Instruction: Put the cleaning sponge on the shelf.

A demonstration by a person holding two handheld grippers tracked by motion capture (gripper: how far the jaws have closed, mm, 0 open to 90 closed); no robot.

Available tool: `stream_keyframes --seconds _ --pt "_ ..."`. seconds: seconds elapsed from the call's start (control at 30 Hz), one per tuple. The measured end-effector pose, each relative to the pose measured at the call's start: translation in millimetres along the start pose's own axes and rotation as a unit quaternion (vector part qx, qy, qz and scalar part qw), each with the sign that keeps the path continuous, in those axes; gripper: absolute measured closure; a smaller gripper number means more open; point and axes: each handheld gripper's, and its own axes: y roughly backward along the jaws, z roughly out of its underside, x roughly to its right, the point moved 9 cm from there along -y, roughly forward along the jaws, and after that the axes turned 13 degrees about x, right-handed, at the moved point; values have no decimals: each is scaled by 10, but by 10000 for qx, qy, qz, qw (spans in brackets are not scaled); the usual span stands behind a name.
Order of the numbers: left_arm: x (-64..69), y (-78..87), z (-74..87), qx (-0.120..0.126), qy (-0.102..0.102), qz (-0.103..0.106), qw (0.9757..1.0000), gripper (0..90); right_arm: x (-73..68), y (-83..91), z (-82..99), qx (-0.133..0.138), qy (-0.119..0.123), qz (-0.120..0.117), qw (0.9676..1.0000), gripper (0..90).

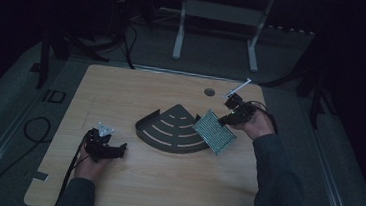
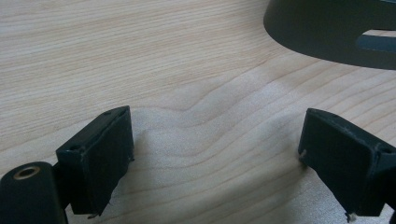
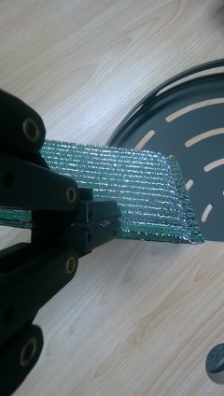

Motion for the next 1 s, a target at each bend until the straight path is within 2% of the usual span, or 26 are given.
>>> stream_keyframes --seconds 1.0 --pt "1 0 0 -1 7 2 10000 105 1 -200 -194 20 14 -31 10000 898"
